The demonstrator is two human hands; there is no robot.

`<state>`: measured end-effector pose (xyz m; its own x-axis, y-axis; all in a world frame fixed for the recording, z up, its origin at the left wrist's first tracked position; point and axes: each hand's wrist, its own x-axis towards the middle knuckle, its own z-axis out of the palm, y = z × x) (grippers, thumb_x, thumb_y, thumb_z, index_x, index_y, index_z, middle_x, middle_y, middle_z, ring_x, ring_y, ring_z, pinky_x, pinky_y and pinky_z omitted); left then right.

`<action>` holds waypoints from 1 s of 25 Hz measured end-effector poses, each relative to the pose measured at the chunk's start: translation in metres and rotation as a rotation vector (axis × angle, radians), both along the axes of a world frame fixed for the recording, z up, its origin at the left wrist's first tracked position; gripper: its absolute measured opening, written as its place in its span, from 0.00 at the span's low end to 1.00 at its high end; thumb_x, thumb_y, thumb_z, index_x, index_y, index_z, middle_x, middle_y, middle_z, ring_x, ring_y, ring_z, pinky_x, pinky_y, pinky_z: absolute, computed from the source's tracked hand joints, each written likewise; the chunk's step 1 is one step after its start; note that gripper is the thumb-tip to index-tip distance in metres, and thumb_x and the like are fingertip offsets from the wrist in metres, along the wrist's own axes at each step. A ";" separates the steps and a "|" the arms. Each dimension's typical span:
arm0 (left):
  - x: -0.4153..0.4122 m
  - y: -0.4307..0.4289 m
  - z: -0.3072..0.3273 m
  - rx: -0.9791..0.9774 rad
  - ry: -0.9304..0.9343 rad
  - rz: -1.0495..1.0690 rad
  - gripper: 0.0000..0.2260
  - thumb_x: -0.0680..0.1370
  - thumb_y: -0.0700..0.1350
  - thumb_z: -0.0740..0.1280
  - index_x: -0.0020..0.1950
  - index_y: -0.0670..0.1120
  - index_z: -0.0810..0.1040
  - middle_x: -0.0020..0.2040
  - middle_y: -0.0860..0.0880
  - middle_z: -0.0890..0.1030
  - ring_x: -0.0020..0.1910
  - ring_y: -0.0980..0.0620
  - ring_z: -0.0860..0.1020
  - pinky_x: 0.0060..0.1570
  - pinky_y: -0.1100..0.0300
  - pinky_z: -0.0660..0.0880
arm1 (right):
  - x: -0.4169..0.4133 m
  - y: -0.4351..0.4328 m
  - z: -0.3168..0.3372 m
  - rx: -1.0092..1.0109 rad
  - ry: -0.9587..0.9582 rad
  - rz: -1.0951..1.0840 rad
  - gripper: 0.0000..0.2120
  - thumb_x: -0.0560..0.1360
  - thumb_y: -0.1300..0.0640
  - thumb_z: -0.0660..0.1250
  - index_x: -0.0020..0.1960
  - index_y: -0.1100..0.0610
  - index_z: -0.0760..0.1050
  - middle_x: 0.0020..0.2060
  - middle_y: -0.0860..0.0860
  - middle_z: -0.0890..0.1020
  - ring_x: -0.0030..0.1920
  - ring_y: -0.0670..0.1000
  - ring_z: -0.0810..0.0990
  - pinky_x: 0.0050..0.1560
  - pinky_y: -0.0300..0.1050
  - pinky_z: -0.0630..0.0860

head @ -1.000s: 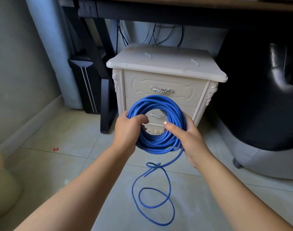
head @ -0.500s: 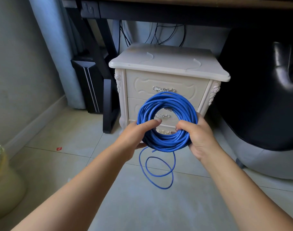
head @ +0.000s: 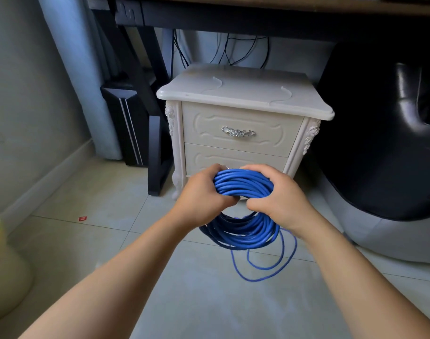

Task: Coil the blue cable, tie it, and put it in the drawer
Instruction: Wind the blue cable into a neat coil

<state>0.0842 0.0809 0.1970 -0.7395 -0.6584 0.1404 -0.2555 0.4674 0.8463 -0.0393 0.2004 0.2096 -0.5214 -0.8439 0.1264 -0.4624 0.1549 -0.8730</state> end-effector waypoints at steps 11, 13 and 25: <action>-0.008 -0.003 0.001 0.807 0.459 0.337 0.10 0.71 0.37 0.71 0.51 0.45 0.78 0.37 0.48 0.73 0.38 0.49 0.73 0.42 0.54 0.78 | 0.014 -0.012 -0.024 -0.334 -0.618 -0.151 0.30 0.65 0.51 0.75 0.65 0.45 0.73 0.56 0.47 0.83 0.60 0.53 0.80 0.67 0.57 0.72; -0.009 0.006 0.002 0.854 0.496 0.383 0.07 0.73 0.37 0.70 0.49 0.45 0.78 0.36 0.48 0.72 0.38 0.49 0.73 0.42 0.52 0.76 | 0.018 -0.017 -0.027 -0.386 -0.703 -0.197 0.32 0.65 0.52 0.76 0.68 0.46 0.71 0.59 0.48 0.82 0.61 0.53 0.80 0.68 0.58 0.71; 0.002 0.009 0.003 0.796 0.142 0.144 0.18 0.71 0.51 0.75 0.57 0.47 0.79 0.48 0.47 0.83 0.50 0.47 0.83 0.58 0.47 0.78 | 0.001 -0.013 -0.018 -0.297 -0.711 -0.393 0.17 0.65 0.74 0.63 0.44 0.55 0.75 0.31 0.51 0.73 0.33 0.53 0.72 0.35 0.46 0.73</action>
